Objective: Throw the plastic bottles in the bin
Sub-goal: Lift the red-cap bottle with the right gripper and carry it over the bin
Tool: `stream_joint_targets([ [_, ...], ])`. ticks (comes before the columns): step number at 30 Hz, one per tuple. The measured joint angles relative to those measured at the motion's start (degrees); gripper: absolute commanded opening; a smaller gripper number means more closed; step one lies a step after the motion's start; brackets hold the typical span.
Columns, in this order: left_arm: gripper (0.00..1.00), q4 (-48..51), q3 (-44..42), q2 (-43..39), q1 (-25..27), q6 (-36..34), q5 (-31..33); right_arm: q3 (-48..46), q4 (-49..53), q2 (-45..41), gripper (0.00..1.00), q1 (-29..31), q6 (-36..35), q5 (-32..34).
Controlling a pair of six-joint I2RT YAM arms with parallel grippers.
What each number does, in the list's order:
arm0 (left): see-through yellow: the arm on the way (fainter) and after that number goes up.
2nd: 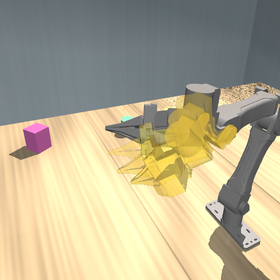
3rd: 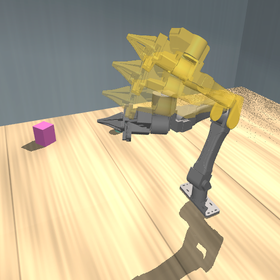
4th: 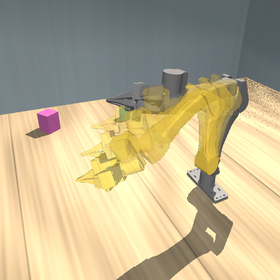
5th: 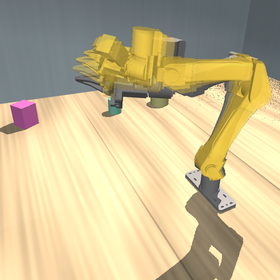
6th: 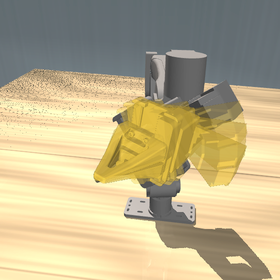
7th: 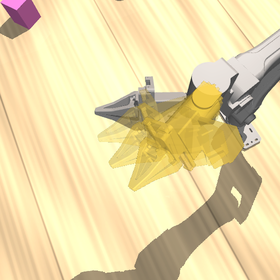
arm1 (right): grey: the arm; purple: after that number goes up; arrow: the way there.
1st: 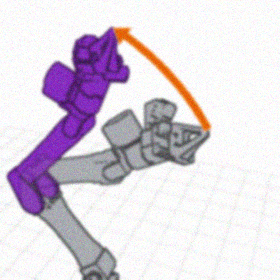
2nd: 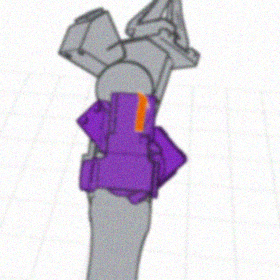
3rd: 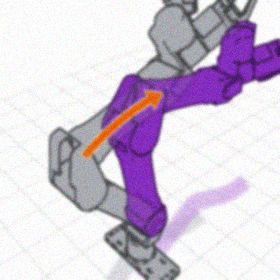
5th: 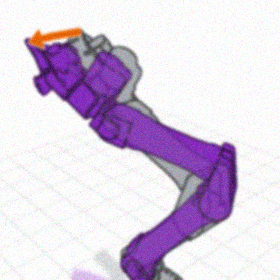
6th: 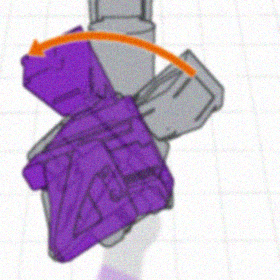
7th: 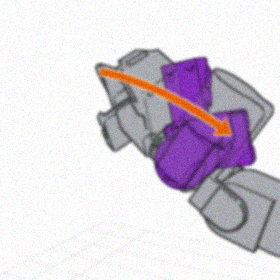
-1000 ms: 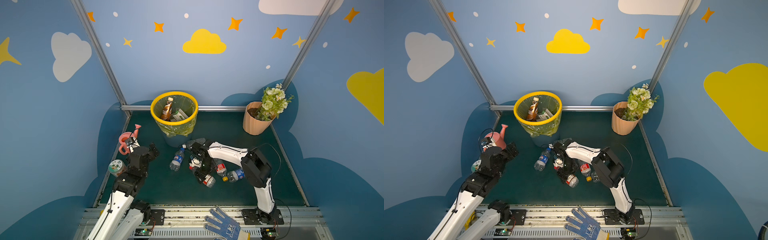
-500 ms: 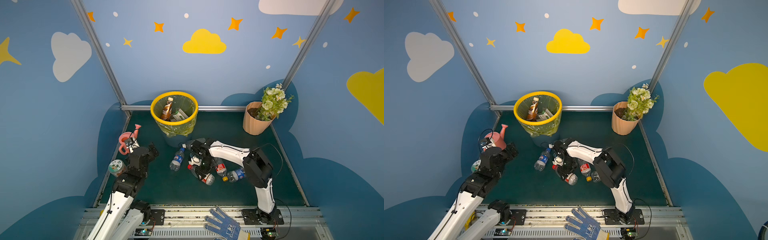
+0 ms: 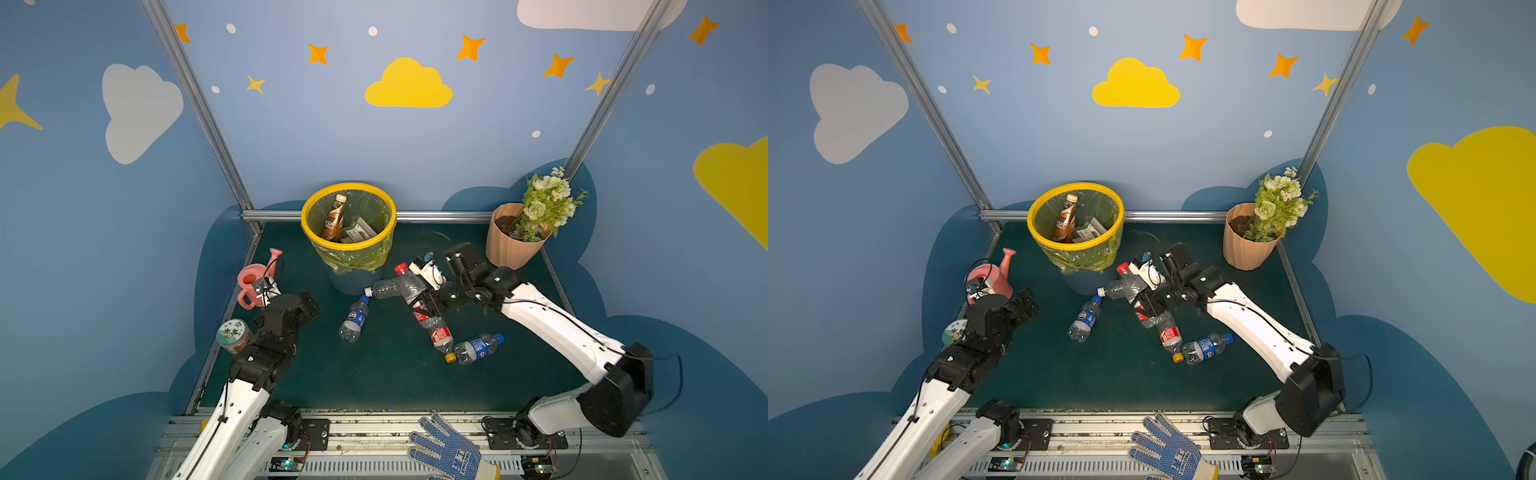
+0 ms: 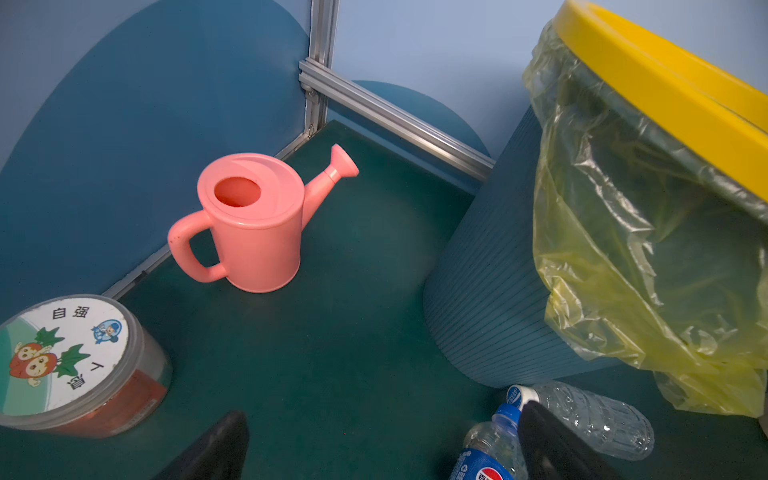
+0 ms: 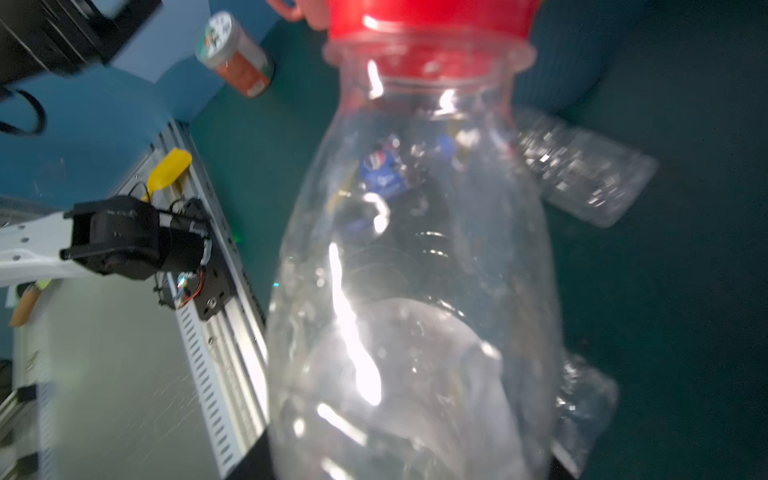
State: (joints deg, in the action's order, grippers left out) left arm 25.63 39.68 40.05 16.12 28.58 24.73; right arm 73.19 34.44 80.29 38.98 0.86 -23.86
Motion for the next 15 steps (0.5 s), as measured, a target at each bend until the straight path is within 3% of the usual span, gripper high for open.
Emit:
stream_joint_targets([
  [6,1.00,0.35,-0.28,1.73,0.00,0.74,-1.79,-4.76,-18.88,-10.32,0.50,-1.84,1.75,5.40],
  [15,1.00,0.79,-0.33,4.76,0.00,1.36,-6.01,14.10,-32.98,-1.01,0.52,-4.39,3.15,6.12],
])
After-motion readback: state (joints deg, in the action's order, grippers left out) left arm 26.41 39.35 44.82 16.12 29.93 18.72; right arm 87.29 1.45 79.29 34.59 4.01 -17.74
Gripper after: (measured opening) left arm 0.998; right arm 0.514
